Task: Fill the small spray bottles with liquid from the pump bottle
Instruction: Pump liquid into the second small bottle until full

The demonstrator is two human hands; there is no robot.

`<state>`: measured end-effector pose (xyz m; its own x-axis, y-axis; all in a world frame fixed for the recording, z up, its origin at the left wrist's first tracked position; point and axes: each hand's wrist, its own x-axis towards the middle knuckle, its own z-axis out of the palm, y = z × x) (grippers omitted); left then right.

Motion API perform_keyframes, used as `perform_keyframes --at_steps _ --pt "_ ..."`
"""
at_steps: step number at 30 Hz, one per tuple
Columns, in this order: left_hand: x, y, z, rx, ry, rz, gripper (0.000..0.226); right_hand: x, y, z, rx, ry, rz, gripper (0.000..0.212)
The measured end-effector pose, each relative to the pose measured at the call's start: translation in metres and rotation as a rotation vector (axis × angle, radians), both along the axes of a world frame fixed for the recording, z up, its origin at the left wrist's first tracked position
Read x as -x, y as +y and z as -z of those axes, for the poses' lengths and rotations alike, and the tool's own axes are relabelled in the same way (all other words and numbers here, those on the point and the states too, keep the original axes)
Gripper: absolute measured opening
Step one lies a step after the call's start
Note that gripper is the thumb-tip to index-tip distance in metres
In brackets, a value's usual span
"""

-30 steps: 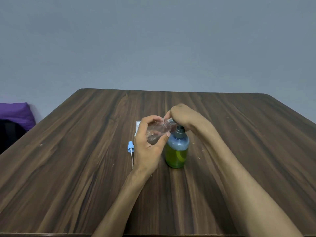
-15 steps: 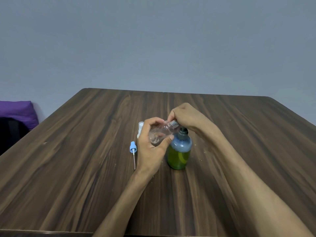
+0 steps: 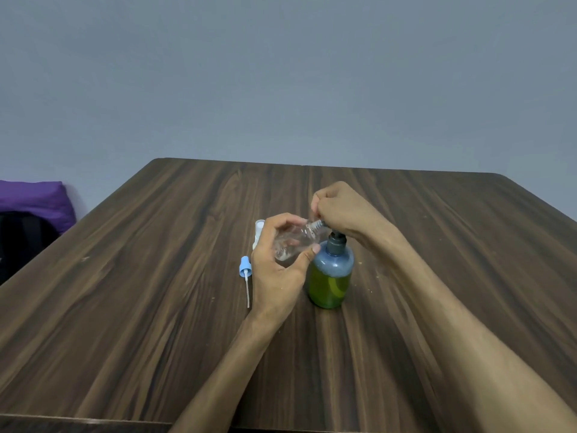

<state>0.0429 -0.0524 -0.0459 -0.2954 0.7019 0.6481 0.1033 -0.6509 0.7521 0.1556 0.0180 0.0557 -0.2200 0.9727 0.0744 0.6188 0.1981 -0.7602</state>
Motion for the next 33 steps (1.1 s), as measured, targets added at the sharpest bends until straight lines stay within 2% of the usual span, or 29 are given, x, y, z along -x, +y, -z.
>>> perform_keyframes --at_steps 3,11,22,33 --pt "-0.0004 0.0019 -0.0006 -0.009 -0.019 0.001 0.049 0.0002 0.002 0.0044 0.015 0.041 0.013 0.024" --pt "-0.0013 0.0019 -0.0016 -0.009 -0.034 0.025 0.051 -0.0006 0.0063 0.0083 0.017 0.011 0.019 0.03" --pt "-0.0016 0.0006 0.0003 -0.003 -0.03 0.0 0.055 -0.0023 0.0056 0.0069 0.004 -0.015 0.005 0.025" --pt "-0.0019 0.0029 0.0017 0.028 -0.037 0.0 0.055 -0.0016 0.0046 0.0081 -0.026 -0.005 -0.004 0.031"
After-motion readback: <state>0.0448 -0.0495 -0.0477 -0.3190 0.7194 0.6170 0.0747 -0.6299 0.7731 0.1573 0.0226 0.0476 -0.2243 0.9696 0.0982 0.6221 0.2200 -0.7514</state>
